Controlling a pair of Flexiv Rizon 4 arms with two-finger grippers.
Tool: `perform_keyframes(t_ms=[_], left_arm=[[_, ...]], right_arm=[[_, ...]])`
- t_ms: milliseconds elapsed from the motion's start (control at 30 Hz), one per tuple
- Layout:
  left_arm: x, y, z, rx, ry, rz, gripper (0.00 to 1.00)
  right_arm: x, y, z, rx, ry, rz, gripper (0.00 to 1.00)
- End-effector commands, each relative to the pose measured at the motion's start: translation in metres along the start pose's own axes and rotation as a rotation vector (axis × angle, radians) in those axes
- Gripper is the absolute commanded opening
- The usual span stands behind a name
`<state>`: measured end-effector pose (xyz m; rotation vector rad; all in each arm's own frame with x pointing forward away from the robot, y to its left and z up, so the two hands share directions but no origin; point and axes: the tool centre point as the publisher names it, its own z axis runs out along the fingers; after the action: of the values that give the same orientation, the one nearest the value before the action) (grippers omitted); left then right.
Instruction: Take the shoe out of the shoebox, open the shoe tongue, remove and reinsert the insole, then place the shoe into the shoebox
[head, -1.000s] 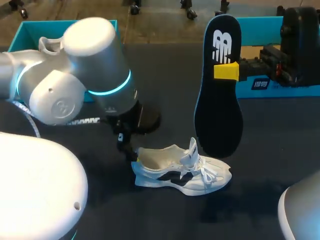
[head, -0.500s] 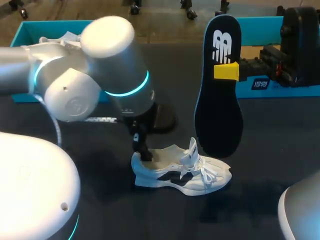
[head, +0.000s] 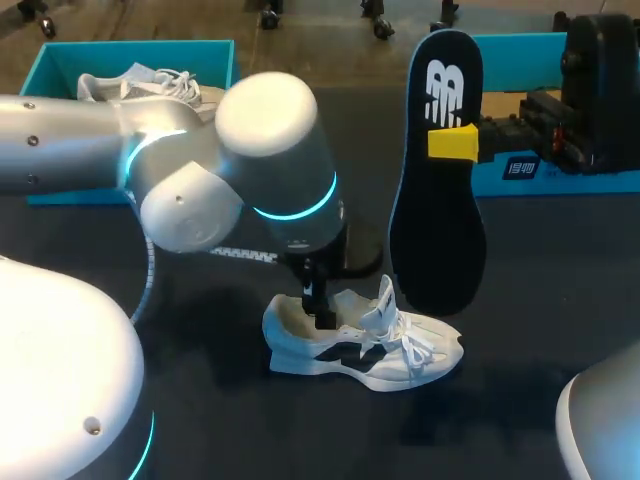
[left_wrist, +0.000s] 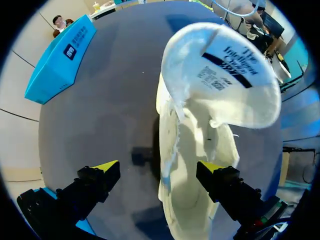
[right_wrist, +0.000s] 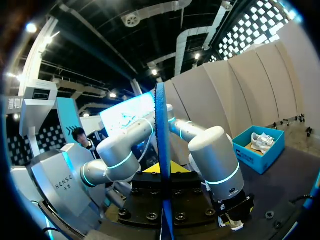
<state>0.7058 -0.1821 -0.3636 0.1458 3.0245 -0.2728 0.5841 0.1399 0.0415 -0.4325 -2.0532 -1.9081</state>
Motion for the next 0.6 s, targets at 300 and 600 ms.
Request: perform_keyframes(t_ms=[300, 600], left_arm=[[0.002, -0.01, 0.032, -0.008, 0.028, -0.007, 0.85], [0.0, -0.01, 0.024, 0.011, 0.02, -0.006, 0.2]], right_arm=[[-0.003, 0.003, 0.004, 0.007, 0.004, 0.002, 0.0], [-0.003, 0.003, 0.004, 0.007, 0.004, 0.002, 0.0]])
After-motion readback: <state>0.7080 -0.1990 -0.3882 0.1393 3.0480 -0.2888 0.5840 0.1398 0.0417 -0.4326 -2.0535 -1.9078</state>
